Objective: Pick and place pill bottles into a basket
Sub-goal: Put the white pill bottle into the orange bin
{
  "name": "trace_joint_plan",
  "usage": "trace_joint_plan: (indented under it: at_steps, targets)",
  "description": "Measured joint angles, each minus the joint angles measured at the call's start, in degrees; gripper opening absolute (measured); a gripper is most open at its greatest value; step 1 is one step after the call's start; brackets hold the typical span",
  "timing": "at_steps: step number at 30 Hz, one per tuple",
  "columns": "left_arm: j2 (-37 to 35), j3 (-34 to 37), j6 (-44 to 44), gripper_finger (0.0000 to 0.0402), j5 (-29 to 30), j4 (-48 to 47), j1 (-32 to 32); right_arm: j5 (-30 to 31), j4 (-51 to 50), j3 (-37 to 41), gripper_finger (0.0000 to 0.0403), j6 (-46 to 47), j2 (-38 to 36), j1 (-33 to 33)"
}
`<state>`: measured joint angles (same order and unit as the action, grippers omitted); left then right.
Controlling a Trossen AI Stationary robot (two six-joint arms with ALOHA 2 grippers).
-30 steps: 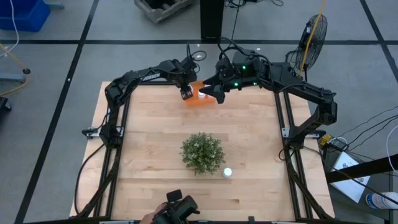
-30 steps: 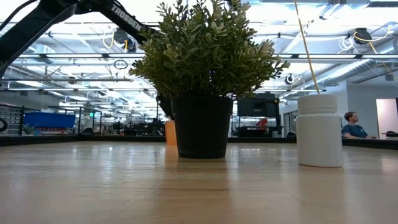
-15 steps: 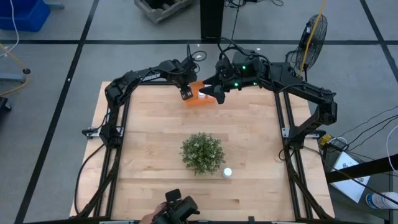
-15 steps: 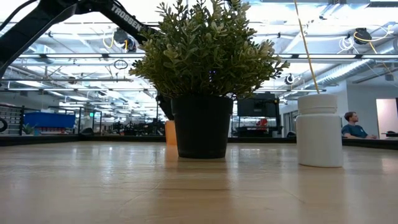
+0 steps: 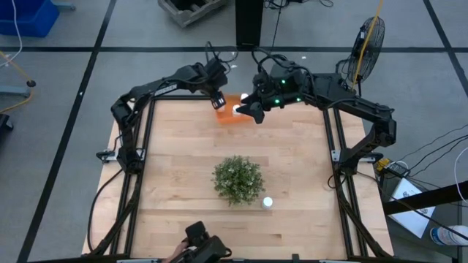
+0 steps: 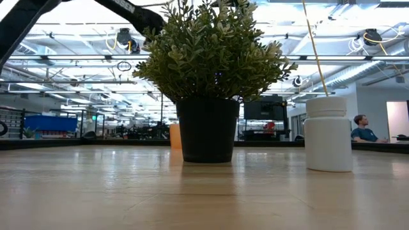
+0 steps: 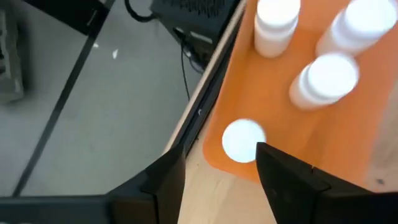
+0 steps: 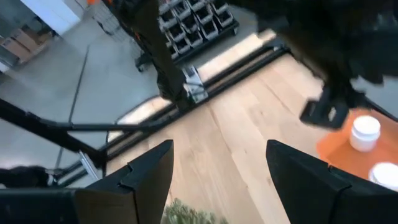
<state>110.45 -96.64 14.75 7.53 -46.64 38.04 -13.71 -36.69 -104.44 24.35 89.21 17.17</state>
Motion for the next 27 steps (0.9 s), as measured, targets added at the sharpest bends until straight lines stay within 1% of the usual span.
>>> trace_joint_plan:
  at_steps: [4, 7, 9, 11, 15, 17, 18, 20, 23, 25, 27]
  targets:
    - [-3.58, 0.00, -6.88, 0.0208, -0.97, -1.82, -0.21, 0.03, -3.60, 1.10, 0.0247, -0.86, 0.33, -0.37]
    - [-6.84, 0.00, -10.81, 0.0200, -5.84, -4.93, -0.69, -0.35, -6.13, 3.70, 0.0244, 2.89, 0.42, -0.44]
    - [-9.02, 0.00, -11.49, 0.0184, -10.65, -6.69, -1.42, -3.22, -8.74, 4.77, 0.0239, 3.96, 0.21, -0.42]
    - [-11.17, 0.00, -11.53, 0.0156, -14.65, -7.91, -2.27, -5.25, -12.65, 5.51, 0.0232, 4.92, -0.02, -0.39]
    - [-15.23, 0.00, -13.03, 0.0075, -15.97, -8.76, -5.01, -8.92, -20.94, 7.10, 0.0207, 5.20, 0.09, -1.27]
    - [-17.22, 0.02, -13.90, 0.0028, -17.69, -9.46, -6.63, -8.87, -23.80, 7.71, 0.0187, 5.49, 0.08, -2.52]
    - [-18.17, 0.02, -14.57, 0.0014, -19.03, -9.31, -7.65, -8.87, -25.29, 7.86, 0.0176, 5.39, 0.07, -3.22]
    - [-20.52, 0.05, -15.57, 0.0013, -21.21, -9.29, -9.86, -9.01, -27.21, 7.97, 0.0153, 5.01, 0.07, -5.11]
    - [-23.53, 0.06, -16.01, 0.0026, -21.70, -9.00, -14.47, -8.98, -27.14, 7.98, 0.0121, 4.71, 0.07, -8.49]
    - [-26.25, 1.93, -17.61, 0.0029, -22.51, -7.80, -16.81, -8.86, -26.43, 7.98, 0.0102, 4.71, 0.07, -10.47]
    - [-29.82, 6.08, -20.17, 0.0030, -23.30, -3.94, -19.11, -7.51, -25.25, 7.98, 0.0086, 4.80, 0.07, -11.88]
